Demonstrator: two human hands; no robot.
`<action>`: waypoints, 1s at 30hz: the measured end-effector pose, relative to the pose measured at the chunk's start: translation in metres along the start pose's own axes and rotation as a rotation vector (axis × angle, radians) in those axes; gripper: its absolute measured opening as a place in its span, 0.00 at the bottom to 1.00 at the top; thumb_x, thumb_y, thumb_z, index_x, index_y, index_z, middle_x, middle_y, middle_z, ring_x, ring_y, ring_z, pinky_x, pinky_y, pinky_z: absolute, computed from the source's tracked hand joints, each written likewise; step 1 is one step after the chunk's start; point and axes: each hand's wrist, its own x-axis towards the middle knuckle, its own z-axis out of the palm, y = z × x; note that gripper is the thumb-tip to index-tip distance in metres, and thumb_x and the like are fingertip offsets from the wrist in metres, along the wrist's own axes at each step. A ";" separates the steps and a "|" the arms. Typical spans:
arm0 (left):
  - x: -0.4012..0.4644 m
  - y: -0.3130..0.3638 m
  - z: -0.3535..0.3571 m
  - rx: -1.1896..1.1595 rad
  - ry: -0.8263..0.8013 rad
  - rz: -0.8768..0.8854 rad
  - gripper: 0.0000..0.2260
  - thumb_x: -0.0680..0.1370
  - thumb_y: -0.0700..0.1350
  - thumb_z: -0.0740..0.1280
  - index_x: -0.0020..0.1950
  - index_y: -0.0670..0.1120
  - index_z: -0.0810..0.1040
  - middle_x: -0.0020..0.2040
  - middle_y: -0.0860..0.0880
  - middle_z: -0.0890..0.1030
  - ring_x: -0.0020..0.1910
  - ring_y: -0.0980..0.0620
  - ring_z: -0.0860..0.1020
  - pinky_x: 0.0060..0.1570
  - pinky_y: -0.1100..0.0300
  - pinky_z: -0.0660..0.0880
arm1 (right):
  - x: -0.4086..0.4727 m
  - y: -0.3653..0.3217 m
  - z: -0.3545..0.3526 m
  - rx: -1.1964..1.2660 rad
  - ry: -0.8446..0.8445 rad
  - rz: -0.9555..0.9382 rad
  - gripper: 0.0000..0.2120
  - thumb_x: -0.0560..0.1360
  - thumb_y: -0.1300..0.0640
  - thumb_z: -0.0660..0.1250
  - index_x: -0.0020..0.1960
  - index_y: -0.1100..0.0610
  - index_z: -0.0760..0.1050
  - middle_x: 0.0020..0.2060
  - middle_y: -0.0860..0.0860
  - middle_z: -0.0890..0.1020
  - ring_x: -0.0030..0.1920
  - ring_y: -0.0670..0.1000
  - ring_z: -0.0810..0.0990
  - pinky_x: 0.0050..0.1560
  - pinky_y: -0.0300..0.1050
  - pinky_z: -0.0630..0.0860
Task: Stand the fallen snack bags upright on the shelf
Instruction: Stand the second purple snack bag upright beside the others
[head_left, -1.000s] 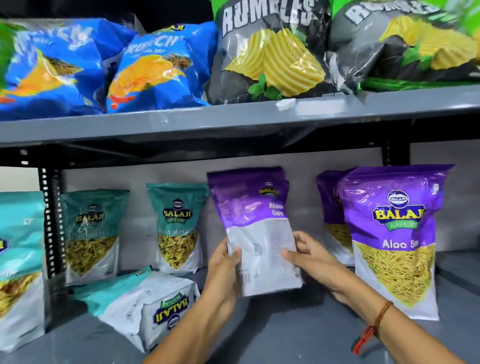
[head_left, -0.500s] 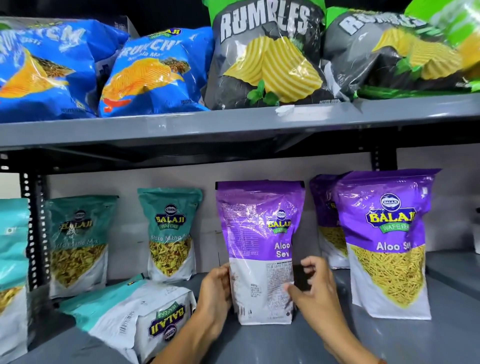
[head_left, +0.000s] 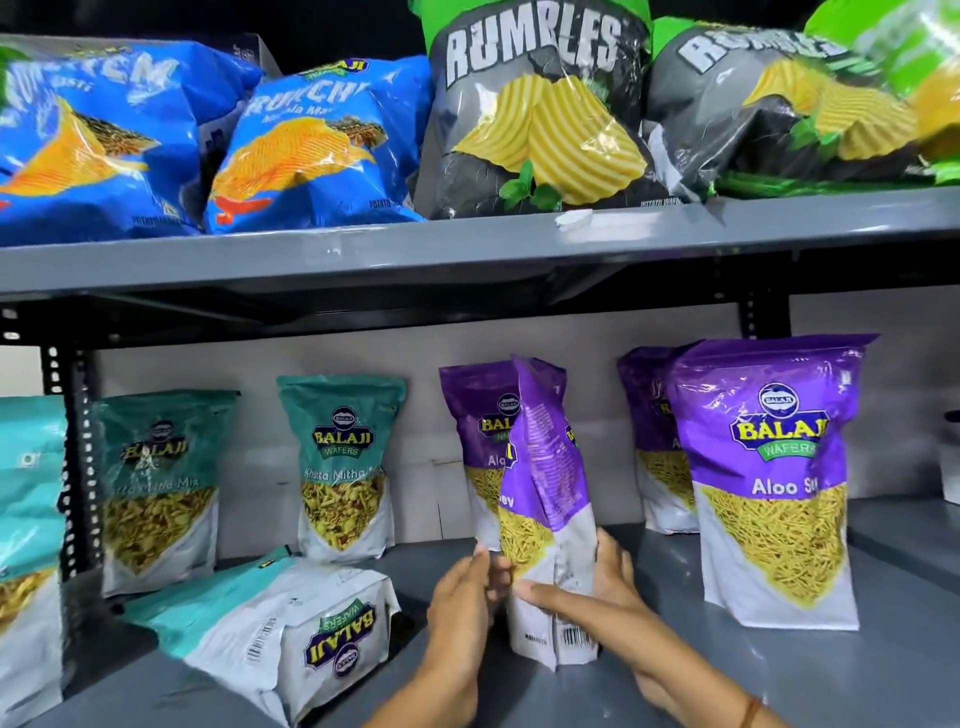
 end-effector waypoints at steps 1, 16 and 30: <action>0.002 -0.002 0.001 -0.016 0.019 -0.010 0.10 0.80 0.49 0.61 0.47 0.46 0.78 0.40 0.46 0.82 0.39 0.49 0.77 0.38 0.60 0.70 | 0.005 0.003 -0.001 -0.005 0.040 -0.001 0.58 0.46 0.33 0.79 0.70 0.45 0.57 0.67 0.46 0.65 0.70 0.48 0.67 0.71 0.48 0.68; 0.036 0.006 -0.004 0.242 -0.385 -0.026 0.46 0.58 0.47 0.83 0.71 0.45 0.65 0.62 0.52 0.79 0.57 0.57 0.79 0.52 0.67 0.74 | 0.034 0.016 -0.047 0.136 -0.157 0.065 0.14 0.76 0.59 0.70 0.60 0.50 0.74 0.54 0.42 0.85 0.46 0.35 0.83 0.39 0.29 0.77; -0.011 0.007 0.006 0.295 -0.049 0.189 0.55 0.48 0.63 0.78 0.72 0.51 0.65 0.67 0.58 0.70 0.63 0.60 0.70 0.62 0.63 0.67 | 0.031 0.017 -0.045 0.091 -0.075 -0.105 0.45 0.66 0.50 0.78 0.74 0.41 0.57 0.70 0.42 0.71 0.70 0.45 0.70 0.73 0.49 0.65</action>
